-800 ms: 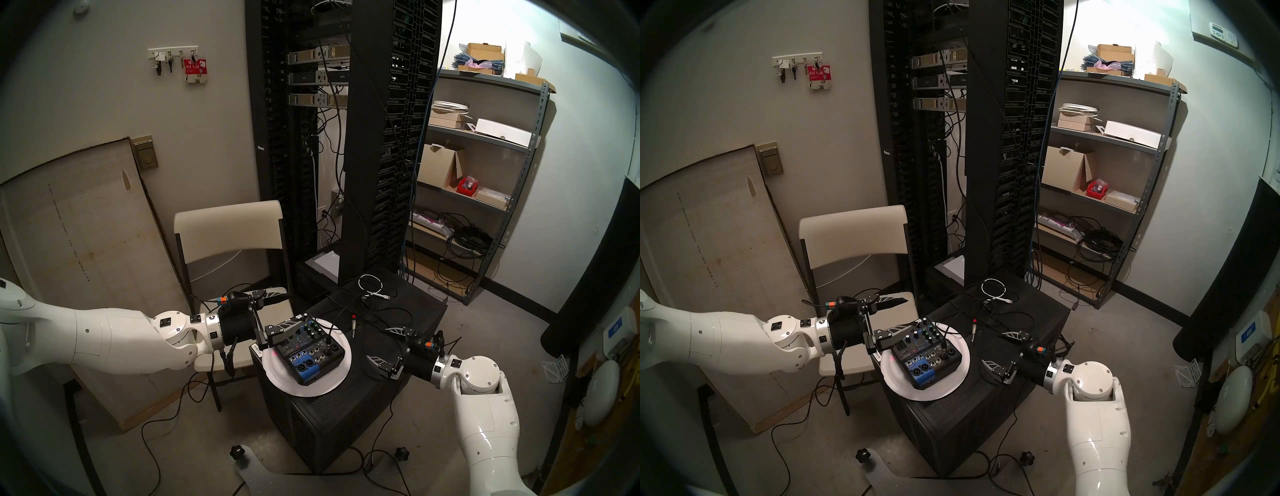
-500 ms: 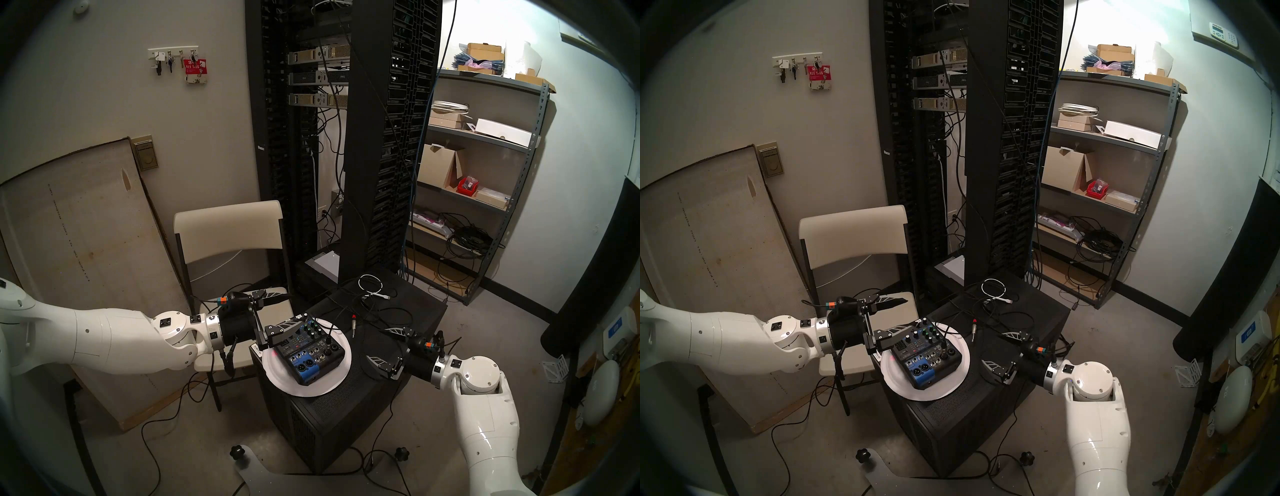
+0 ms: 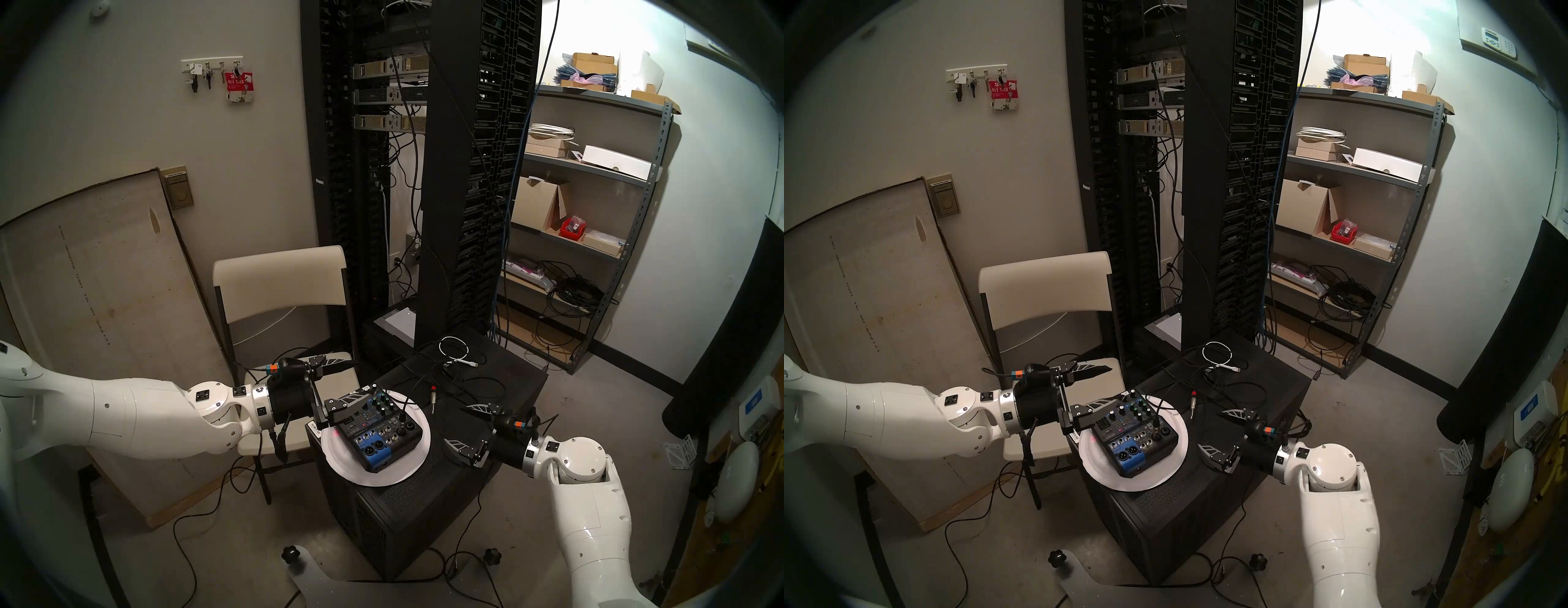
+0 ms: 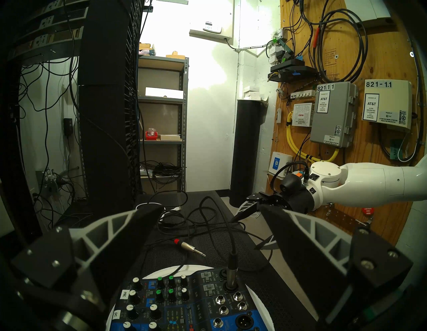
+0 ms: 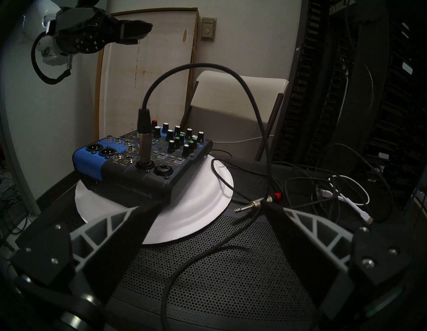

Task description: Insert aux cable

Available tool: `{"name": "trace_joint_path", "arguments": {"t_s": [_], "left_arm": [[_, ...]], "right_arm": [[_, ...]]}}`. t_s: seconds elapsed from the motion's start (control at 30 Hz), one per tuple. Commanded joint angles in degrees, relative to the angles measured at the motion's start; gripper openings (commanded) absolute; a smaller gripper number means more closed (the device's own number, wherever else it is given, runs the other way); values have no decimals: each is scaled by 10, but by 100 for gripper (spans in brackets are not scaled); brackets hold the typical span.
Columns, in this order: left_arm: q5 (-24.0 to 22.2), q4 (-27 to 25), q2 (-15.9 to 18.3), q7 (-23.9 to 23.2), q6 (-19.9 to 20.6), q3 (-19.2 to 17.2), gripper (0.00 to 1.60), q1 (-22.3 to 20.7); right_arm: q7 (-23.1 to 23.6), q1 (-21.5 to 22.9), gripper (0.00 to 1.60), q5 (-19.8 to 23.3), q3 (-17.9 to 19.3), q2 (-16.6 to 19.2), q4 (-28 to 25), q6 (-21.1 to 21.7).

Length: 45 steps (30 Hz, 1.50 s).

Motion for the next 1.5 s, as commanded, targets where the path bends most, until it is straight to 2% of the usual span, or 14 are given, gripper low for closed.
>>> {"name": "trace_joint_path", "arguments": {"t_s": [0.0, 0.27, 0.37, 0.47, 0.6, 0.67, 0.7, 0.93, 1.03, 1.13, 1.47], "left_arm": [[0, 0, -1, 0, -2, -6, 160, -7], [0, 0, -1, 0, -2, -5, 160, -7], [0, 0, -1, 0, -2, -5, 160, -7], [0, 0, -1, 0, -2, -5, 160, -7], [0, 0, -1, 0, -2, -5, 160, -7], [0, 0, -1, 0, -2, -5, 160, -7], [0, 0, -1, 0, -2, -5, 160, -7], [0, 0, -1, 0, -2, -5, 160, -7], [0, 0, -1, 0, -2, -5, 160, -7], [0, 0, -1, 0, -2, -5, 160, -8], [0, 0, -1, 0, -2, -5, 160, -8]], "right_arm": [[-21, 45, 160, -7, 6, 12, 21, -6], [-41, 81, 160, -16, 12, 19, 62, -16], [-46, 95, 149, -22, 9, 22, 87, -22], [-53, 111, 150, -32, 2, 23, 113, -29], [-64, 133, 137, -45, -6, 28, 147, -41], [-68, 143, 115, -51, -9, 29, 161, -46], [-70, 146, 110, -53, -11, 30, 166, -48], [-78, 169, 109, -64, -17, 31, 193, -59], [-83, 185, 115, -75, -23, 33, 216, -66], [-91, 198, 105, -82, -27, 34, 238, -72], [-104, 228, 105, -98, -32, 36, 279, -89]]}}
